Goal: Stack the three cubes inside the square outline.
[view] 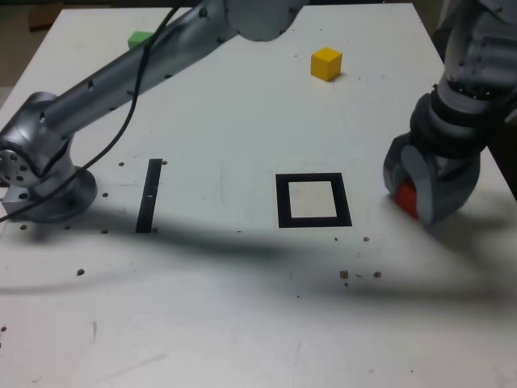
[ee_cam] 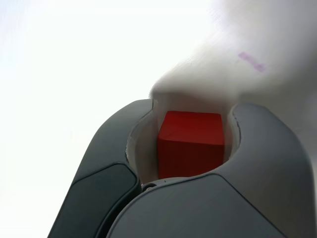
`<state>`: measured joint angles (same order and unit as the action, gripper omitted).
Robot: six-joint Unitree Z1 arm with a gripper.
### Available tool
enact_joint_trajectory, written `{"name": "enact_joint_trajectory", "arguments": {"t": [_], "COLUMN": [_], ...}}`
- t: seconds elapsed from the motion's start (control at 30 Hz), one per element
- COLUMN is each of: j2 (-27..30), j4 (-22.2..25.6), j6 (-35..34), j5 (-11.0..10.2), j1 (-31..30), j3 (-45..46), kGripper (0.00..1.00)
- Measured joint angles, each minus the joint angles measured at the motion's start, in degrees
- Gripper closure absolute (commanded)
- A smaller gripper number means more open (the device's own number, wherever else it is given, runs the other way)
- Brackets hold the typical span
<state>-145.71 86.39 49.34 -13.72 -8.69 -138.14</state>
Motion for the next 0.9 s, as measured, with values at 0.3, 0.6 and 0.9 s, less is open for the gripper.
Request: {"name": "enact_joint_trajectory", "arguments": {"t": [0.3, 0.6, 0.9], "j2": [7.08, 14.52, 20.53], "j4": [-1.4, -1.15, -0.38], "j6": [-9.01, -21.87, -35.96], "j5": [0.0, 0.16, 3.61], "j1": [0.01, 0.01, 0.01], "j3": [8.44, 19.36, 28.69], "kGripper": [0.62, 0.62, 0.61]}}
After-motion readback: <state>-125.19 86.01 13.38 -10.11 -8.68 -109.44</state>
